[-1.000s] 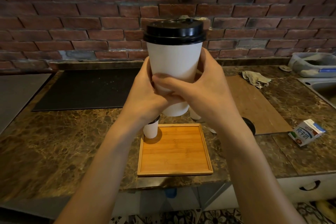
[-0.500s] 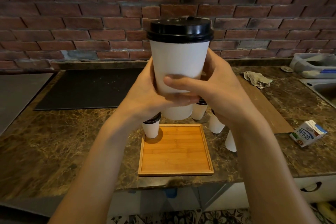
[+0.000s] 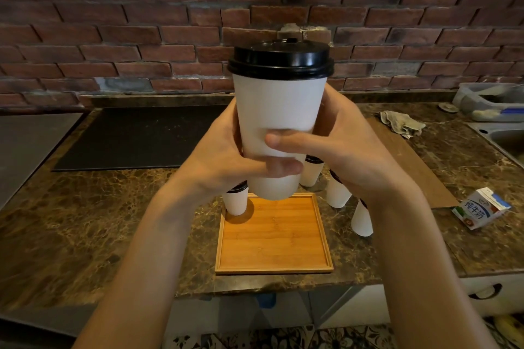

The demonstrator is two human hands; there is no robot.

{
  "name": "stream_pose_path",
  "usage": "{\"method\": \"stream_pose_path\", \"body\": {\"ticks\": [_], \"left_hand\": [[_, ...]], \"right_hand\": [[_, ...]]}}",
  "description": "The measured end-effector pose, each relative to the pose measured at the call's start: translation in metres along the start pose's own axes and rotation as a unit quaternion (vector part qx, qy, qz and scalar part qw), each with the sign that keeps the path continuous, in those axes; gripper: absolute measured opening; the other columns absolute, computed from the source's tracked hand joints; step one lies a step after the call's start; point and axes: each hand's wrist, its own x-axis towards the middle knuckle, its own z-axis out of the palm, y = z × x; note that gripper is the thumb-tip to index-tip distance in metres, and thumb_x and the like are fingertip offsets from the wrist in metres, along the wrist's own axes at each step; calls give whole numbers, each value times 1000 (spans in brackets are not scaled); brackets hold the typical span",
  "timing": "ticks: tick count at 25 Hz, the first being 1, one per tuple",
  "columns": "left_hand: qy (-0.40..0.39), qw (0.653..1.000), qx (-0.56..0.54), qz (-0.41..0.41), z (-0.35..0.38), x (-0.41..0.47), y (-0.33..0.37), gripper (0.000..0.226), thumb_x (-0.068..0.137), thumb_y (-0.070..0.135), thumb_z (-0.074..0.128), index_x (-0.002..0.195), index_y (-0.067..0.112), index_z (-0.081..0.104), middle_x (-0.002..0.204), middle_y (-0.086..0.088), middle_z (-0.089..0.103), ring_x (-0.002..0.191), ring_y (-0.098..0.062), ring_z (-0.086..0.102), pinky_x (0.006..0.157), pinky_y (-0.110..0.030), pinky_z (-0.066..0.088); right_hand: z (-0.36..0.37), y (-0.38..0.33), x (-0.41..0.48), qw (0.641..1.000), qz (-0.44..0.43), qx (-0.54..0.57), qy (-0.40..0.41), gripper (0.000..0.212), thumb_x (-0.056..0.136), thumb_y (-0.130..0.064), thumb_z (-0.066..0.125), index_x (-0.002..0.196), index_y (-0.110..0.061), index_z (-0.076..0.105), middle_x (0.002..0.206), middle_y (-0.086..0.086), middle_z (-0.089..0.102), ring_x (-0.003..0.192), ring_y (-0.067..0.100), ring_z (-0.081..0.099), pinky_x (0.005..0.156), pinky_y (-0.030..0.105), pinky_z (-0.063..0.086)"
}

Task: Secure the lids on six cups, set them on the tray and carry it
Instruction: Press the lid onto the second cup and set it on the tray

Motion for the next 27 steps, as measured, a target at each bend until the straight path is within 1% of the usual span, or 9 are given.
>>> {"method": "stream_pose_path", "body": {"ticks": [3,7,11,13,16,18,20,23,27], "left_hand": [[40,999,10,6,1,2,-1,80,54,25,83,124,30,45,110,19,64,108,-4,61,76,-15,52],[87,995,39,23,6,5,-1,93,43,29,90,124,29,43,110,17,62,107,6,58,76,-8,49],[117,992,26,25,12,8,-3,77,48,34,81,116,40,44,104,31,62,104,11,58,72,-5,48],[127,992,20,20,12,8,-5,78,48,31,82,115,42,44,105,29,62,104,10,59,71,-6,49],[122,992,27,17,11,8,-5,80,48,32,82,117,43,43,109,23,61,105,9,58,73,-6,48],[112,993,42,14,9,8,-3,81,46,38,81,116,44,42,107,31,60,104,14,56,72,-3,46],[97,994,42,12,6,7,-2,78,49,36,83,116,44,43,105,35,60,105,13,56,73,-3,46],[78,996,35,10,3,6,-3,77,54,23,87,117,44,46,109,27,63,107,4,59,75,-8,49],[46,999,9,4,0,3,0,72,60,31,81,122,42,47,116,16,64,109,-7,61,79,-19,53]], "right_hand": [[1,-5,1,999,-5,-26,21,73,68,-32,81,134,-25,50,119,-12,64,111,2,60,87,24,55],[7,-7,2,996,6,-65,64,78,71,-38,84,138,-25,46,126,-10,60,117,7,56,93,34,55],[17,-7,2,988,3,-100,119,80,68,-45,81,137,-26,45,122,-13,58,109,0,56,86,27,56],[20,-6,2,984,1,-120,134,81,68,-49,80,137,-26,45,122,-14,58,108,1,55,86,28,56],[21,-5,1,982,-3,-119,148,82,67,-49,81,137,-25,46,121,-14,59,107,-1,56,86,28,56],[19,-5,1,982,-11,-105,154,82,66,-48,82,137,-26,47,120,-16,59,109,-3,56,86,24,55],[17,-5,2,986,-13,-76,147,81,68,-42,84,137,-25,47,122,-15,60,111,0,57,89,29,56],[11,-4,1,992,-22,-23,123,73,71,-31,85,135,-22,50,121,-10,64,112,5,61,89,34,57],[2,-3,0,996,-28,12,83,63,71,-28,82,128,-26,54,116,-10,66,109,4,62,88,29,57]]}}
